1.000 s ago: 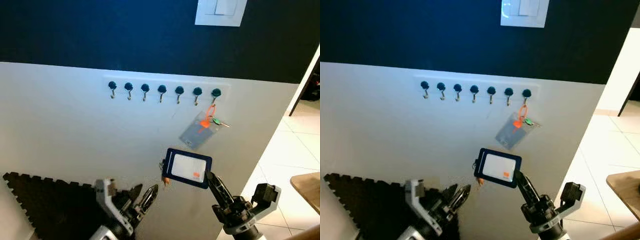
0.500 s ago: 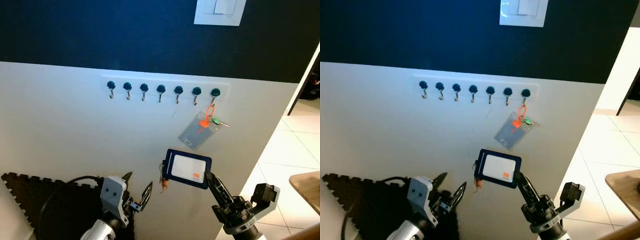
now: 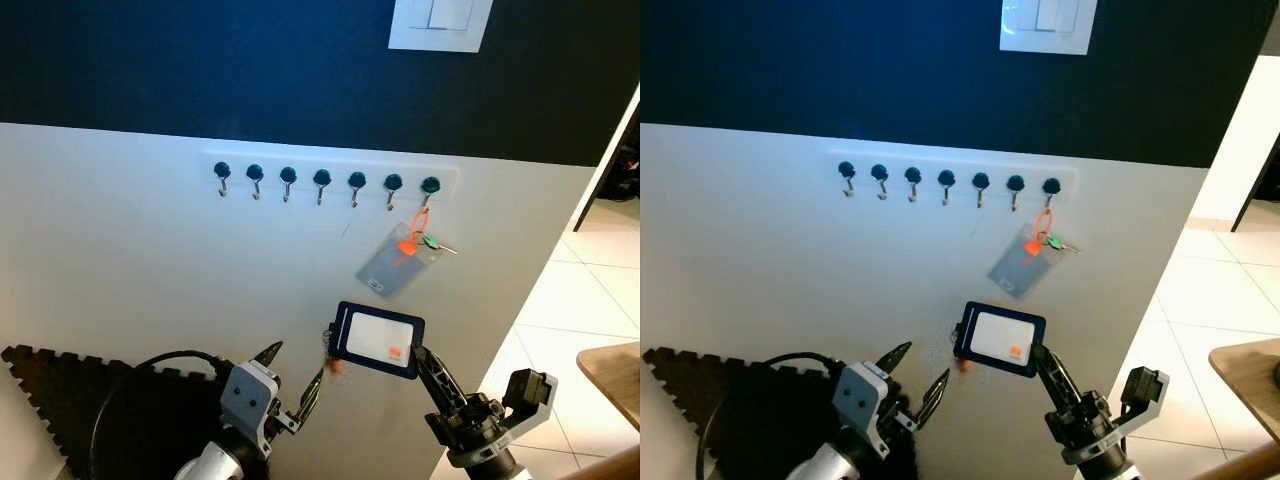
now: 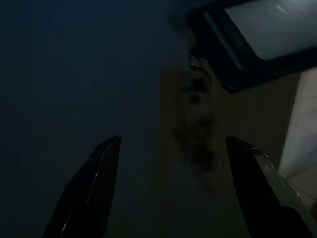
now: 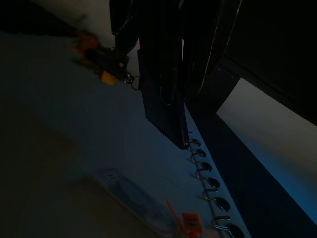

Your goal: Hang keys on a hook

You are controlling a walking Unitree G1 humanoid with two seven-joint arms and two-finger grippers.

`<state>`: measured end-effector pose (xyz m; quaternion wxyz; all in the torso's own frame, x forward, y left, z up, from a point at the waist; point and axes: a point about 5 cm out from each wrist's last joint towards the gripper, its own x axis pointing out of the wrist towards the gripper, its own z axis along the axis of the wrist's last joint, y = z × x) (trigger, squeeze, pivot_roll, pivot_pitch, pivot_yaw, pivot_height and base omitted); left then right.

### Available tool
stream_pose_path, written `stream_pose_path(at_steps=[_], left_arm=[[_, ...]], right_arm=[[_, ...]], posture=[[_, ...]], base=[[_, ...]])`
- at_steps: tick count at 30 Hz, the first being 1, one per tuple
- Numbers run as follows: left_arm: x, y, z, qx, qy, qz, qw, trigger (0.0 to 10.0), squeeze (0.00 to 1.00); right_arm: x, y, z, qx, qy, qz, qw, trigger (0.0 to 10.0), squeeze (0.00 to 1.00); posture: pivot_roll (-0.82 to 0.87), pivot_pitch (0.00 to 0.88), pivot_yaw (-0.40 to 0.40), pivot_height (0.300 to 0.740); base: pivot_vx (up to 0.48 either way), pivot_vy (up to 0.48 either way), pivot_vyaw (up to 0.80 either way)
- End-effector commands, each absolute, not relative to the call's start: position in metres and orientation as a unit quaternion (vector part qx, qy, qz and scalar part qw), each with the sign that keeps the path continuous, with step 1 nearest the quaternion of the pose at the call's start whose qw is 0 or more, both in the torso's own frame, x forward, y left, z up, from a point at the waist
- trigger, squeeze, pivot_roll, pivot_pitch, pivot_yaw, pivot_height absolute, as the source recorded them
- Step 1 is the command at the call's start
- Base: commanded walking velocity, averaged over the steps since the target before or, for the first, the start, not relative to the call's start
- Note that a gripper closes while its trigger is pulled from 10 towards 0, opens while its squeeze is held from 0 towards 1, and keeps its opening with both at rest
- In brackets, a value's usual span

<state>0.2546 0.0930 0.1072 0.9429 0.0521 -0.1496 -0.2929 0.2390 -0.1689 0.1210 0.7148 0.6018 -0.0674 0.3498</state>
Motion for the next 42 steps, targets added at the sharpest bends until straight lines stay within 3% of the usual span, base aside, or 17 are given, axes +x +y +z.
stream_pose_path(at_steps=[1, 7, 30, 31, 33, 34, 36, 37, 38, 40, 42], left_arm=[[0.253, 0.087, 0.105, 0.049, -0.150, -0.305, 0.939, 10.0, 0.00], [0.254, 0.075, 0.105, 0.055, -0.152, -0.321, 0.933, 10.0, 0.00], [0.263, 0.080, 0.118, 0.045, -0.177, -0.302, 0.936, 9.8, 0.00], [0.263, 0.080, 0.117, 0.045, -0.177, -0.303, 0.935, 6.9, 0.00], [0.263, 0.080, 0.117, 0.045, -0.176, -0.303, 0.935, 6.9, 0.00], [0.262, 0.080, 0.116, 0.048, -0.174, -0.305, 0.935, 5.6, 0.00], [0.262, 0.080, 0.115, 0.050, -0.172, -0.306, 0.935, 5.6, 0.00], [0.262, 0.080, 0.113, 0.054, -0.167, -0.309, 0.935, 10.0, 0.00], [0.262, 0.080, 0.113, 0.054, -0.167, -0.309, 0.935, 10.0, 0.00], [0.261, 0.080, 0.112, 0.054, -0.165, -0.312, 0.934, 0.0, 0.00], [0.261, 0.080, 0.112, 0.053, -0.166, -0.313, 0.934, 0.0, 0.00]], right_arm=[[0.238, -0.168, 0.120, 0.606, -0.066, 0.351, 0.710, 10.0, 0.00], [0.236, -0.161, 0.120, 0.602, -0.050, 0.371, 0.705, 10.0, 0.00], [0.228, -0.158, 0.103, 0.592, -0.007, 0.362, 0.720, 10.0, 0.00], [0.228, -0.158, 0.102, 0.592, -0.007, 0.362, 0.720, 10.0, 0.00], [0.227, -0.158, 0.102, 0.592, -0.007, 0.362, 0.720, 10.0, 0.00], [0.228, -0.159, 0.102, 0.592, -0.009, 0.360, 0.721, 10.0, 0.00], [0.228, -0.159, 0.102, 0.592, -0.010, 0.358, 0.722, 10.0, 0.00], [0.229, -0.161, 0.102, 0.592, -0.013, 0.356, 0.723, 10.0, 0.00], [0.229, -0.161, 0.102, 0.592, -0.013, 0.356, 0.723, 10.0, 0.00], [0.229, -0.161, 0.102, 0.592, -0.014, 0.355, 0.723, 10.0, 0.00], [0.229, -0.161, 0.102, 0.591, -0.014, 0.355, 0.724, 10.0, 0.00]], posture=[[0.04, 0.071, -0.046, 0.740], [0.04, 0.070, -0.045, 0.740], [0.05, 0.073, -0.042, 0.740], [0.05, 0.074, -0.041, 0.740], [0.05, 0.074, -0.041, 0.740], [0.05, 0.071, -0.039, 0.740], [0.05, 0.071, -0.039, 0.740], [0.04, 0.070, -0.038, 0.740], [0.04, 0.070, -0.038, 0.740], [0.04, 0.067, -0.038, 0.740], [0.04, 0.065, -0.039, 0.740]], base=[[0.000, 0.000, 0.00], [0.000, 0.000, 0.00], [0.000, 0.000, 0.00], [0.000, 0.000, 0.00], [0.000, 0.000, 0.00], [0.000, 0.000, 0.00], [0.000, 0.000, 0.00], [0.000, 0.000, 0.00], [0.000, 0.000, 0.00], [0.000, 0.000, 0.00], [0.000, 0.000, 0.00]])
